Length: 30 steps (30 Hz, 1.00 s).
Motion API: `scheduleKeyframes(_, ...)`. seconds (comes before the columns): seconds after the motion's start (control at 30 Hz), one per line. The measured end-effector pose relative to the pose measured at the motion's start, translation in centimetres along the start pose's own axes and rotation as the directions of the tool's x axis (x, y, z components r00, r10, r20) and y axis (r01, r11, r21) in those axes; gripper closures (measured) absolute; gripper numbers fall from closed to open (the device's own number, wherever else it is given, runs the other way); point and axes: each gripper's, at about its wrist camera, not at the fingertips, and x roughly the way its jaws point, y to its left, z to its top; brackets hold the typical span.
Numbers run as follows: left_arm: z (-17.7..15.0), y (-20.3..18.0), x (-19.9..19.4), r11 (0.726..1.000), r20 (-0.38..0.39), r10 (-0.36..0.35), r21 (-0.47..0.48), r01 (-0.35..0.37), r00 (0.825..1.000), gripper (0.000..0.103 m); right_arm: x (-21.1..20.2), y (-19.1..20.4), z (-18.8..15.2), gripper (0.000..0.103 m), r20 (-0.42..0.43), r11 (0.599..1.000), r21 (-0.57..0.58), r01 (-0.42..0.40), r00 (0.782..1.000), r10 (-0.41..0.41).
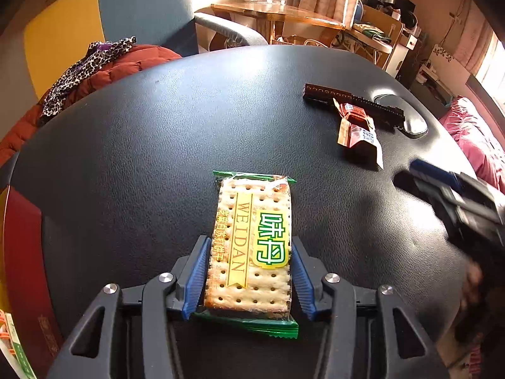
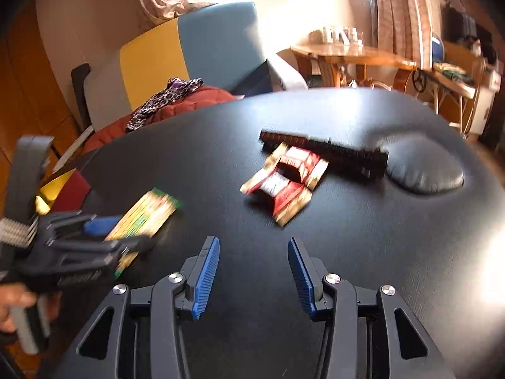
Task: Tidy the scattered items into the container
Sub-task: 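Grasp the green WEIDAN cracker pack with the left gripper, then lift the cracker pack with the left gripper while the right grasps a red KISS chocolate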
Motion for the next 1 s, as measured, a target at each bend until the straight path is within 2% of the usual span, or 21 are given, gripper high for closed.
scheduleKeyframes(0.1,-1.0,0.5,-0.6,1.0,0.003,-0.014,-0.023,0.014,1.0,0.053,1.4,-0.4,1.9,0.056,0.006,0.999,-0.03,0.031,0.999,-0.031)
scheduleKeyframes(0.27,-2.9,0.8,-1.9,0.998,0.005,-0.028,-0.055,0.028,1.0,0.053,4.6,-0.8,3.5,0.058,-0.064,0.995,-0.082,0.053,0.996,-0.058)
scheduleKeyframes(0.3,-3.4,0.8,-2.2,0.998,0.007,-0.029,-0.061,0.029,1.0,0.053,4.9,-0.7,3.5,0.062,-0.081,0.994,-0.101,0.052,0.995,-0.06)
scheduleKeyframes(0.33,-3.8,0.9,-2.4,0.997,0.009,-0.032,-0.068,0.032,0.999,0.053,4.9,-0.5,3.4,0.077,-0.095,0.991,-0.12,0.053,0.993,-0.064)
scheduleKeyframes(0.4,-4.6,1.0,-2.9,0.996,0.012,-0.037,-0.081,0.037,0.999,0.053,4.6,-0.2,2.8,0.083,-0.114,0.987,-0.15,0.051,0.991,-0.068)
scheduleKeyframes(0.43,-4.9,1.0,-3.2,0.995,0.013,-0.039,-0.087,0.04,0.999,0.053,4.2,0.0,2.3,0.09,-0.119,0.987,-0.154,0.045,0.991,-0.064)
scheduleKeyframes(0.5,-5.8,1.0,-3.8,0.995,0.015,-0.041,-0.092,0.043,0.999,0.053,3.3,0.2,1.1,0.092,-0.125,0.987,-0.16,0.034,0.991,-0.054)
scheduleKeyframes(0.67,-8.0,1.0,-5.2,0.995,0.021,-0.043,-0.093,0.045,0.999,0.053,0.4,1.3,-2.4,0.092,-0.125,0.989,-0.144,-0.015,0.992,-0.003)
scheduleKeyframes(0.8,-8.9,1.3,-5.8,0.992,0.02,-0.05,-0.116,0.052,0.999,0.053,-0.9,1.9,-3.2,0.09,-0.105,0.988,-0.145,-0.047,0.994,0.032)
scheduleKeyframes(0.87,-9.1,1.4,-5.9,0.991,0.02,-0.055,-0.125,0.057,0.998,0.053,-0.9,1.6,-2.2,0.07,-0.084,0.99,-0.136,-0.037,0.996,0.026)
scheduleKeyframes(1.0,-9.4,1.4,-6.0,0.991,0.021,-0.052,-0.123,0.054,0.998,0.053,0.7,1.1,1.2,0.058,-0.067,0.99,-0.133,-0.04,0.997,0.032)
